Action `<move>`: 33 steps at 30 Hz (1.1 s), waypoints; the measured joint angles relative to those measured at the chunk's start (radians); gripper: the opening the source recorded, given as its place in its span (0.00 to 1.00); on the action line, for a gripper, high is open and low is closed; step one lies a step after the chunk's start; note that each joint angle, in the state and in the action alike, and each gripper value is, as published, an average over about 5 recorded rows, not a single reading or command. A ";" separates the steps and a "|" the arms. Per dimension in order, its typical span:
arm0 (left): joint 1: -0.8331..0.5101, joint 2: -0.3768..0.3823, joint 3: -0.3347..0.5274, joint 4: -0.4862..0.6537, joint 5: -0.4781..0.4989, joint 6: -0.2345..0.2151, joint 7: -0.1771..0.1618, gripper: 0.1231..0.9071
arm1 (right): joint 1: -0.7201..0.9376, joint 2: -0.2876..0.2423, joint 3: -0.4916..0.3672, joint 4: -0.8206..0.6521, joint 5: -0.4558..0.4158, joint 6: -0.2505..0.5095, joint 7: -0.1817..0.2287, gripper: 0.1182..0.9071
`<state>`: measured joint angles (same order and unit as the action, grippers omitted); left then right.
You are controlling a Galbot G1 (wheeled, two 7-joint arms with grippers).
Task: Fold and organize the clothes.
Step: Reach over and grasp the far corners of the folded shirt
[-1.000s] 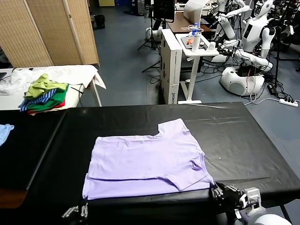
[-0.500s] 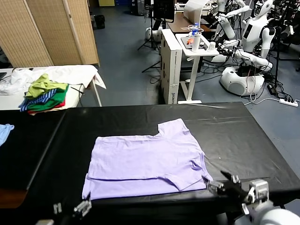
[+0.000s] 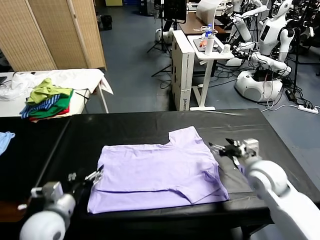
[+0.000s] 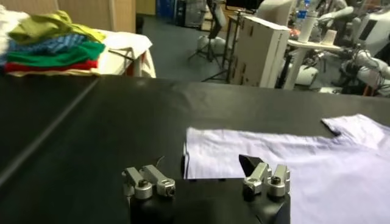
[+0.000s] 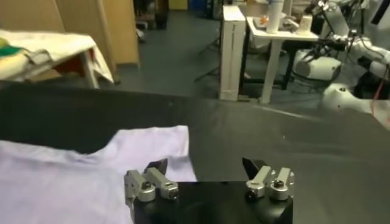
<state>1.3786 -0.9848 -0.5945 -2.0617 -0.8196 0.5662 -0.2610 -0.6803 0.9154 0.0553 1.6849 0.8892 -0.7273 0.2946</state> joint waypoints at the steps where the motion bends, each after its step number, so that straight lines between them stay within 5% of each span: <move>1: -0.033 0.013 0.012 0.025 -0.011 0.003 -0.001 1.00 | 0.015 0.008 -0.011 -0.019 -0.001 0.000 -0.003 1.00; 13: -0.304 0.050 0.161 0.274 -0.057 0.022 0.004 1.00 | 0.134 0.101 -0.098 -0.201 -0.003 -0.009 -0.012 1.00; 26: -0.363 0.035 0.225 0.347 -0.068 0.041 0.023 1.00 | 0.143 0.129 -0.118 -0.246 -0.011 -0.009 -0.010 0.99; 33: -0.387 0.027 0.246 0.371 -0.060 0.040 0.029 0.96 | 0.139 0.133 -0.122 -0.248 -0.012 -0.009 -0.013 0.82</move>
<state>0.9915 -0.9575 -0.3486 -1.6906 -0.8793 0.6065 -0.2320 -0.5414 1.0486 -0.0672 1.4365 0.8770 -0.7361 0.2812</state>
